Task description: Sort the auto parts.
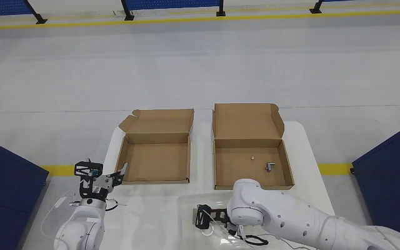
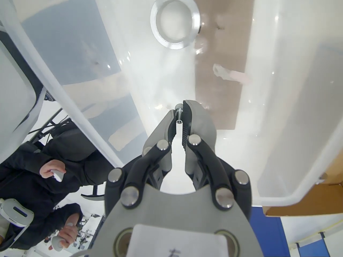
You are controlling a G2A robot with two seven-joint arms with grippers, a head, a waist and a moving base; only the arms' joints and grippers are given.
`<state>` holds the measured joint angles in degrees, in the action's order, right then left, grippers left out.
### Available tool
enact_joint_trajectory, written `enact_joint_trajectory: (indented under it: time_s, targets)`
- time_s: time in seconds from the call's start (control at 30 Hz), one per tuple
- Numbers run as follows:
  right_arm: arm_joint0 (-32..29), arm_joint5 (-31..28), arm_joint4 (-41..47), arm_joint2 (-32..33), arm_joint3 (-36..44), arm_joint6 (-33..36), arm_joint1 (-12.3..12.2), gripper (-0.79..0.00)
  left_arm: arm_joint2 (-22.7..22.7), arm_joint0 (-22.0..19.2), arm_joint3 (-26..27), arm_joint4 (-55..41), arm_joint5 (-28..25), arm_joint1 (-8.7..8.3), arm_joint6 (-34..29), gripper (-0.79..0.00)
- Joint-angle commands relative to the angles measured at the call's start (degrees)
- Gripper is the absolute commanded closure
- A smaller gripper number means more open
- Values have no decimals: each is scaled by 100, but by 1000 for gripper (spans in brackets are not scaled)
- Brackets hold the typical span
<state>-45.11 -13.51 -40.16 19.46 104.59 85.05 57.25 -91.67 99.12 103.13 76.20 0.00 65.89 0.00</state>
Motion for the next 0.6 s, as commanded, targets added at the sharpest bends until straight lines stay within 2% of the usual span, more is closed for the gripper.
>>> enact_joint_trajectory:
  time_s: [0.0,0.3,0.37,0.57]
  targets:
    - [3,-4,-3,-19,-11,1,6,0,0,0,0,0,0,0,0,-785]
    - [3,-4,-3,-19,-11,1,6,0,0,0,0,0,0,0,0,-785]
    - [-27,-45,26,57,-23,-188,-10,0,0,0,0,0,0,0,0,-785]
    - [-124,-683,1019,828,55,-387,-299,0,0,0,0,0,0,0,0,-785]
